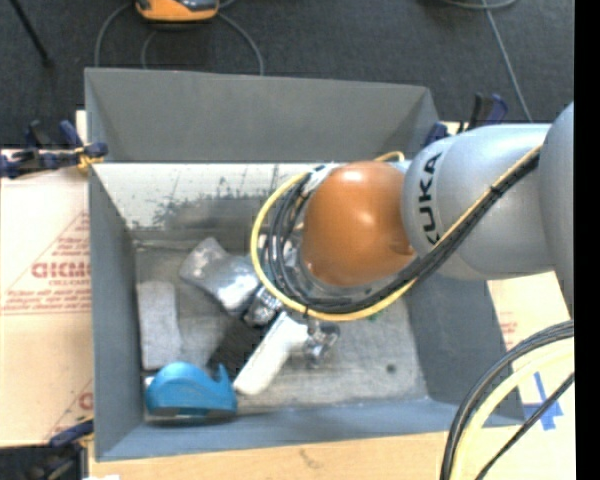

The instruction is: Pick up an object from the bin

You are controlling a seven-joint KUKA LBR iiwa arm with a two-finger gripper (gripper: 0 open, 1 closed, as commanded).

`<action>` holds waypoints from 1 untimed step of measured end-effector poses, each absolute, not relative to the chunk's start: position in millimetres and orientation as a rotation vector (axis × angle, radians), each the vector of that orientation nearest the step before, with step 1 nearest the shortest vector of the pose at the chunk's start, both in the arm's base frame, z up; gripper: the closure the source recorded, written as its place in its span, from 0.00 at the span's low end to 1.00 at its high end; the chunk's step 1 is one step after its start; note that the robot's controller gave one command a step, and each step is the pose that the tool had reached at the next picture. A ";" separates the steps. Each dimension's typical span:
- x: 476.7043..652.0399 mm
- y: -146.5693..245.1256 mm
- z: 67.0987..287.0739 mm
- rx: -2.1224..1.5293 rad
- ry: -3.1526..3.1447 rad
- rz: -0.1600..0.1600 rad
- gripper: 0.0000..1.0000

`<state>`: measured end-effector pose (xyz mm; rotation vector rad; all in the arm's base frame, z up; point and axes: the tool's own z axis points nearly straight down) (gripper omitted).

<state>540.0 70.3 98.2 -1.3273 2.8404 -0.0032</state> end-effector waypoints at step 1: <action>545.9 71.0 77.3 -1.247 2.882 -0.003 1.00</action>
Offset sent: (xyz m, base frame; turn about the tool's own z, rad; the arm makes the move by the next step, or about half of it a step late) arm 0.0000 0.0000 0.0000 0.0000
